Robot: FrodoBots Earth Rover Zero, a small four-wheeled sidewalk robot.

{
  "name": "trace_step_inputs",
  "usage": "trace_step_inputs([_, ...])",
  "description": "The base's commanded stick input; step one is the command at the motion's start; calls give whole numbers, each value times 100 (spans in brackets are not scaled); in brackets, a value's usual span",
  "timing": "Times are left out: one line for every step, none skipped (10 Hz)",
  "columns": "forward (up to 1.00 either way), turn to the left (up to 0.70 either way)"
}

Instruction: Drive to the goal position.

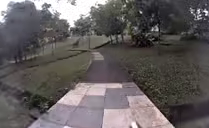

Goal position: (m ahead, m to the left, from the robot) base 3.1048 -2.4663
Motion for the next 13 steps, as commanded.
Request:
trace_step_inputs([70, 1])
trace_step_inputs([70, 1])
trace_step_inputs([70, 1])
trace_step_inputs([70, 1])
trace_step_inputs([70, 1])
trace_step_inputs([70, -4])
trace_step_inputs([70, -13])
trace_step_inputs([70, -13])
trace_step_inputs([70, -13])
trace_step_inputs([70, -13])
trace_step_inputs([70, -13])
trace_step_inputs([70, -13])
trace_step_inputs([70, -13])
